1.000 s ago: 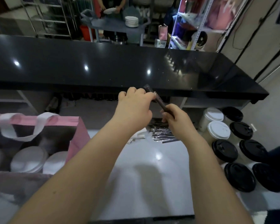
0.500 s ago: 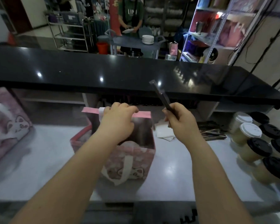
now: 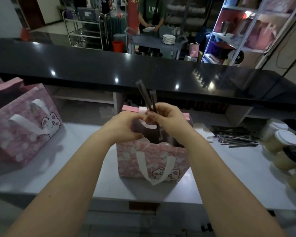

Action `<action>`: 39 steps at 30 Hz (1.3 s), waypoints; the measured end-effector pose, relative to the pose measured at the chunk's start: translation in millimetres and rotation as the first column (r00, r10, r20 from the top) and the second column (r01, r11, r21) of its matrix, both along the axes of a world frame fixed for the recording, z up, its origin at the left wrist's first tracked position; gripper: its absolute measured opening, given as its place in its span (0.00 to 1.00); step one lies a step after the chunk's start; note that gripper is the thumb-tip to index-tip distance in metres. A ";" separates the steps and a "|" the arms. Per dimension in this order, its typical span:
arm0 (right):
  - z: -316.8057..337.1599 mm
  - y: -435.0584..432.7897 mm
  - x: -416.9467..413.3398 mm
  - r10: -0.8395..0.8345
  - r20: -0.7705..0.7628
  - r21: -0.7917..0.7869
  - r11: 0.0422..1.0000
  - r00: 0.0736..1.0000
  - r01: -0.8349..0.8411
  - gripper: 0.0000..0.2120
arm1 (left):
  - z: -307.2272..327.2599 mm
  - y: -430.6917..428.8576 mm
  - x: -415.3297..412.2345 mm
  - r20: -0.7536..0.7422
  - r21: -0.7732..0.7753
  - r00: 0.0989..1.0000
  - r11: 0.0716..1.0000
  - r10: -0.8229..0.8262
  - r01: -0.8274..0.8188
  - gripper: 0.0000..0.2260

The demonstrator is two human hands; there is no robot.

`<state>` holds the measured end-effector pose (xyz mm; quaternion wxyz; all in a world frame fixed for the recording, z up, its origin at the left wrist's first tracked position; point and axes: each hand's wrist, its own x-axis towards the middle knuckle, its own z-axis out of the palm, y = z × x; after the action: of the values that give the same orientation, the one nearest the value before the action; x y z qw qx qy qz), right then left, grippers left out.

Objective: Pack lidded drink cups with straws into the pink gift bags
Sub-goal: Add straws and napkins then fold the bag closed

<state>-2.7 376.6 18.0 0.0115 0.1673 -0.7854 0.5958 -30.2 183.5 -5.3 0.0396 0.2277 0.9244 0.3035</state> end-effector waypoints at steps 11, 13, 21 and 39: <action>-24.0 28.3 -14.2 -0.210 -0.075 0.789 0.585 0.975 0.187 0.14 | -4.9 -7.8 -3.7 -0.084 -0.074 0.996 0.997 -0.002 -0.004 0.45; -19.6 29.0 -14.0 -0.207 -0.084 0.776 0.600 0.975 0.194 0.18 | -1.5 -8.1 -4.2 -0.128 -0.094 0.991 0.995 0.028 -0.041 0.44; 11.7 54.0 -8.6 -0.194 -0.131 0.681 0.695 0.972 0.230 0.04 | 22.2 33.0 -10.1 -0.381 -0.204 0.924 0.973 0.022 -0.107 0.28; 25.9 245.1 -29.1 -0.421 -0.298 0.594 0.621 0.857 0.511 0.10 | 52.7 276.1 -46.6 -0.307 -0.283 0.948 0.959 -0.085 -0.006 0.20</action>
<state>-31.8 621.7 43.9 0.1574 -0.0109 -0.9562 0.2467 -76.8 459.6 47.5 -0.0709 0.2839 0.9476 0.1285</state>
